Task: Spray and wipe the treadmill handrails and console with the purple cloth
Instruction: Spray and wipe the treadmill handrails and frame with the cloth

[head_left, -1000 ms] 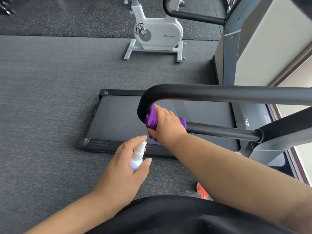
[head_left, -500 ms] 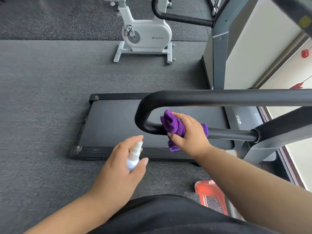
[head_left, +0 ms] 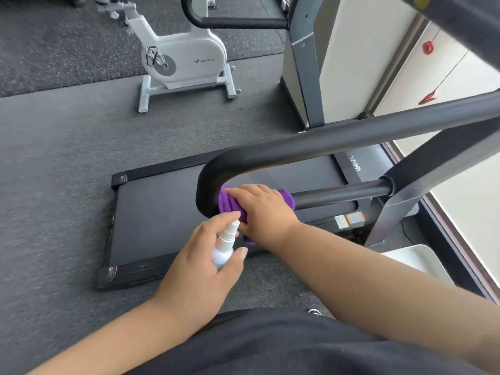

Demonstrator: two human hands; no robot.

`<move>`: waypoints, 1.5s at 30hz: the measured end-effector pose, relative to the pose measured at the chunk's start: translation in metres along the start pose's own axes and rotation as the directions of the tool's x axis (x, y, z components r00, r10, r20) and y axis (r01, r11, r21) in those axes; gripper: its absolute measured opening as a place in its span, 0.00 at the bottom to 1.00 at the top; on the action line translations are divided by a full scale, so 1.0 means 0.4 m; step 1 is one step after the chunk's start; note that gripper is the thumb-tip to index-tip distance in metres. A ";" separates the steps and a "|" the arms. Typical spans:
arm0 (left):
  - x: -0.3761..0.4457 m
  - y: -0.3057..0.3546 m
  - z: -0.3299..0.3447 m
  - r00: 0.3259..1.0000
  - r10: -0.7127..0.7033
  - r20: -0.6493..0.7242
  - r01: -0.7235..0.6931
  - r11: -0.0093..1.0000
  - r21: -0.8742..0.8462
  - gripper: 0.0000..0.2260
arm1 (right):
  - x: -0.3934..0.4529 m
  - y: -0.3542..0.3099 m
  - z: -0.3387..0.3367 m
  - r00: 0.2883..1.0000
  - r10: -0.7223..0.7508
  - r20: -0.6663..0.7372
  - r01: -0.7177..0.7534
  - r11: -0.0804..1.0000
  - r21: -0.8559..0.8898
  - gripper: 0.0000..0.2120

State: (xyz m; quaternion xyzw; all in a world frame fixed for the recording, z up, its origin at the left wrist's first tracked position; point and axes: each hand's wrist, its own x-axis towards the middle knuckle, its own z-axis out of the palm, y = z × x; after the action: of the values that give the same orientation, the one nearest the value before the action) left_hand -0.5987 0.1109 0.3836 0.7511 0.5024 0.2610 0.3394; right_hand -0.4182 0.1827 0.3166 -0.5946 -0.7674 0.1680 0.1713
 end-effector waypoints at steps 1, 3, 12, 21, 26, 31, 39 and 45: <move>0.007 0.005 0.008 1.000 0.012 0.014 -0.012 1.000 0.002 0.28 | -0.009 0.014 -0.005 1.000 -0.006 -0.001 0.006 1.000 -0.011 0.31; 0.018 0.019 0.024 0.999 0.028 0.041 -0.028 1.000 0.005 0.28 | -0.032 0.048 -0.019 1.000 -0.008 -0.015 0.008 1.000 -0.024 0.30; 0.057 0.101 0.127 0.997 0.017 0.070 -0.017 1.000 0.006 0.26 | -0.177 0.376 -0.168 0.983 0.179 -0.043 -0.182 0.979 -0.088 0.29; 0.078 0.202 0.218 0.999 -0.030 0.044 0.028 0.999 0.045 0.25 | -0.206 0.469 -0.189 0.994 0.087 -0.068 -0.092 0.993 -0.078 0.28; 0.100 0.262 0.295 0.999 -0.018 0.043 0.014 0.995 0.101 0.28 | -0.159 0.421 -0.155 0.997 -0.060 0.041 0.064 0.995 -0.081 0.32; 0.124 0.318 0.362 0.999 -0.016 0.040 0.011 0.992 0.127 0.29 | -0.184 0.513 -0.217 0.996 -0.046 0.082 0.054 0.994 -0.096 0.32; 0.099 0.325 0.339 0.999 -0.035 -0.003 0.035 0.992 0.121 0.29 | -0.219 0.569 -0.229 1.000 -0.012 0.003 0.012 0.984 -0.177 0.30; 0.070 0.267 0.267 1.000 -0.028 -0.005 0.028 0.991 0.134 0.31 | -0.172 0.475 -0.178 1.000 -0.015 -0.017 0.012 0.988 -0.157 0.31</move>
State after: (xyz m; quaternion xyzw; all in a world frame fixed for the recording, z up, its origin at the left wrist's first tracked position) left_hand -0.4486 0.0824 0.3999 0.7647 0.5299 0.2229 0.2912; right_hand -0.2067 0.1646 0.2877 -0.6026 -0.7806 0.1006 0.1322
